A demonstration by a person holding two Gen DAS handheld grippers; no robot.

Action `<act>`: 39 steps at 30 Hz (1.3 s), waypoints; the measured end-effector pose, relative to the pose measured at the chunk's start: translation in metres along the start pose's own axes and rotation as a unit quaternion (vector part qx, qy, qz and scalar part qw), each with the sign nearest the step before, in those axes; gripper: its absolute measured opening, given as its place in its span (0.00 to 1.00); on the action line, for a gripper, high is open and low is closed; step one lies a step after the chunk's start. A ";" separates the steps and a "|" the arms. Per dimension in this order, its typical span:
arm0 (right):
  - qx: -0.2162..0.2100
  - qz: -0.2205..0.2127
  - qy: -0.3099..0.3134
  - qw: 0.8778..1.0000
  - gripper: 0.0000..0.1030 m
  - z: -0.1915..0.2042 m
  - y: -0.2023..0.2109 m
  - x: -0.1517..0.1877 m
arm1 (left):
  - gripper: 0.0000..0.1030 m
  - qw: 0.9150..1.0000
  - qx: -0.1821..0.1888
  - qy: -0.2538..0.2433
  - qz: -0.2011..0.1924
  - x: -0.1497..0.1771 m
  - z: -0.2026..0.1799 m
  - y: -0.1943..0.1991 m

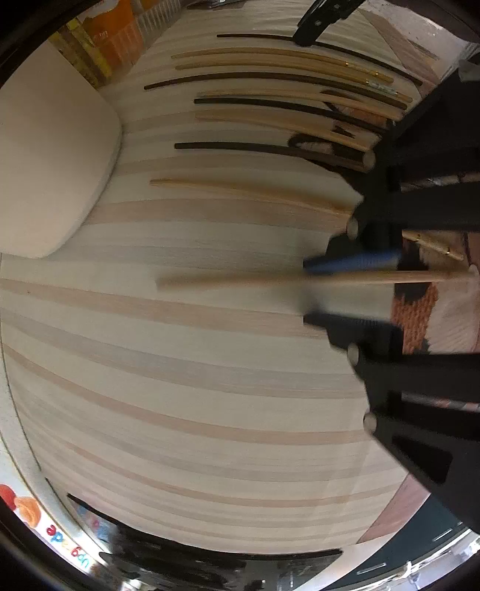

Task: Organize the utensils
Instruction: 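Lower the left tool onto a light wooden chopstick while the right tool grasps another, then lift the light wooden chopsticks off the counter with both tools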

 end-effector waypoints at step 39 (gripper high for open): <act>0.018 0.063 -0.017 0.998 0.16 0.032 -0.068 -0.003 | 0.10 0.999 0.015 -0.041 0.016 -0.022 0.025 0.001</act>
Point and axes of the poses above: each gripper's, at about its wrist camera, not at the fingertips, and y roughly against the way its jaws point, z to its left, x to its underside, the point moved 4 cm from there along -y, roughly the way its jaws point, and after that the axes turned 9 degrees about -z, right-handed, at the moved point
